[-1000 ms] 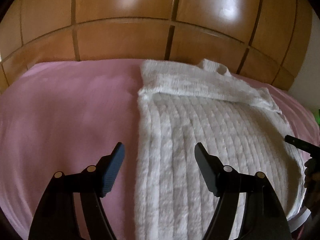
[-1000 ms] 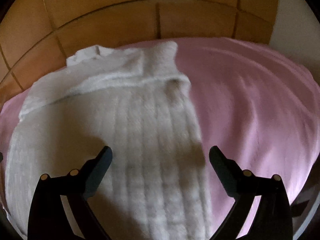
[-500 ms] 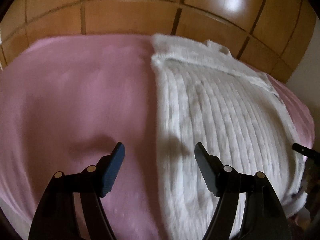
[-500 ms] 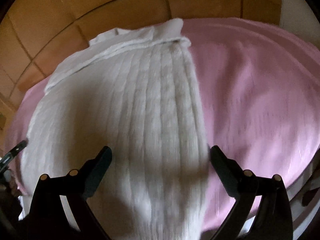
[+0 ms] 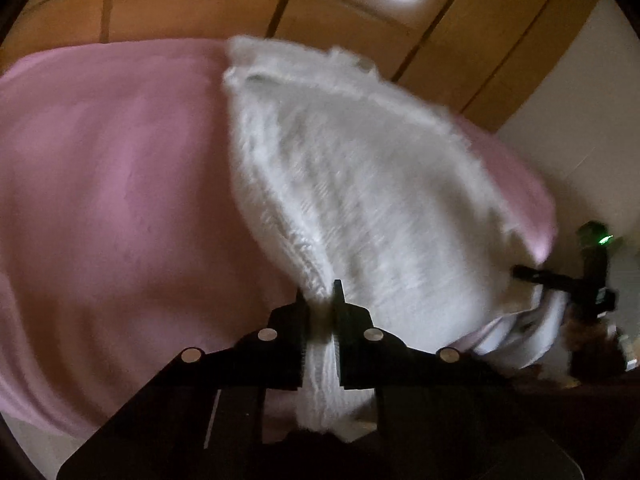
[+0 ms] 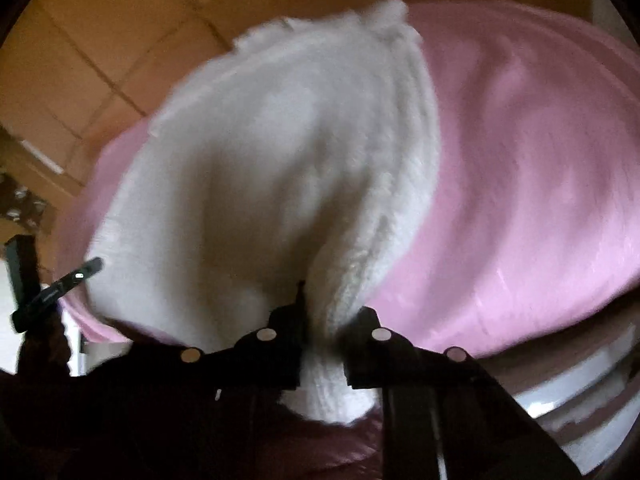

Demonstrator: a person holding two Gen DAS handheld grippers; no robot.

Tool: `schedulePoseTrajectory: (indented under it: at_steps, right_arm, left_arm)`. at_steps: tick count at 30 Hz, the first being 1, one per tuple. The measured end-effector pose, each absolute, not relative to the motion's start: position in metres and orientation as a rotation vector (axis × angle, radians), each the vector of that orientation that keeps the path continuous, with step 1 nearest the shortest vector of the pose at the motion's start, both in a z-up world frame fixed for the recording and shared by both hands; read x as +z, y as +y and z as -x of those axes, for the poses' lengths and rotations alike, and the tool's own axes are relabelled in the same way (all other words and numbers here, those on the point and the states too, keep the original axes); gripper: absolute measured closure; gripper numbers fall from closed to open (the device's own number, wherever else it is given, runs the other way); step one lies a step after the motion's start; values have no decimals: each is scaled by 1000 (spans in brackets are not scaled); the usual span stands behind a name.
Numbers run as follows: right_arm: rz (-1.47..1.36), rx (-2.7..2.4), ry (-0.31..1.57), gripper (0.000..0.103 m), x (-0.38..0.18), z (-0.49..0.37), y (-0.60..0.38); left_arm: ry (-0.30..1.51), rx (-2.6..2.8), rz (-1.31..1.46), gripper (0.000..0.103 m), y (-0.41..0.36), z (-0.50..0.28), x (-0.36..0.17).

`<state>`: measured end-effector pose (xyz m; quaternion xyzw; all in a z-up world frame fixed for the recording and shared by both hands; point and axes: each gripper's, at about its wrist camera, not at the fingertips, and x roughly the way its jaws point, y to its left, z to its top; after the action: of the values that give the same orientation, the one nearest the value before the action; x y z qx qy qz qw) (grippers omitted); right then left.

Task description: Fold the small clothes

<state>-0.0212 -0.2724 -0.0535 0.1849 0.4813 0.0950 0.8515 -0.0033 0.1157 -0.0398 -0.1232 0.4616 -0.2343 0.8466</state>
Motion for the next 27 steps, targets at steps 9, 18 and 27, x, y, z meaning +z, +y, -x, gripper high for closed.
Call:
schedulePoseTrajectory:
  at_steps: [9, 18, 27]
  right_arm:
    - [-527, 203, 812, 90, -7, -62, -298]
    - [-624, 29, 786, 22, -17, -132, -344]
    - [-478, 33, 861, 15, -46, -86, -347]
  left_arm:
    - [890, -495, 501, 95, 136, -85, -12]
    - [862, -230, 562, 40, 152, -174, -16]
    - [907, -390, 523, 21, 157, -121, -56]
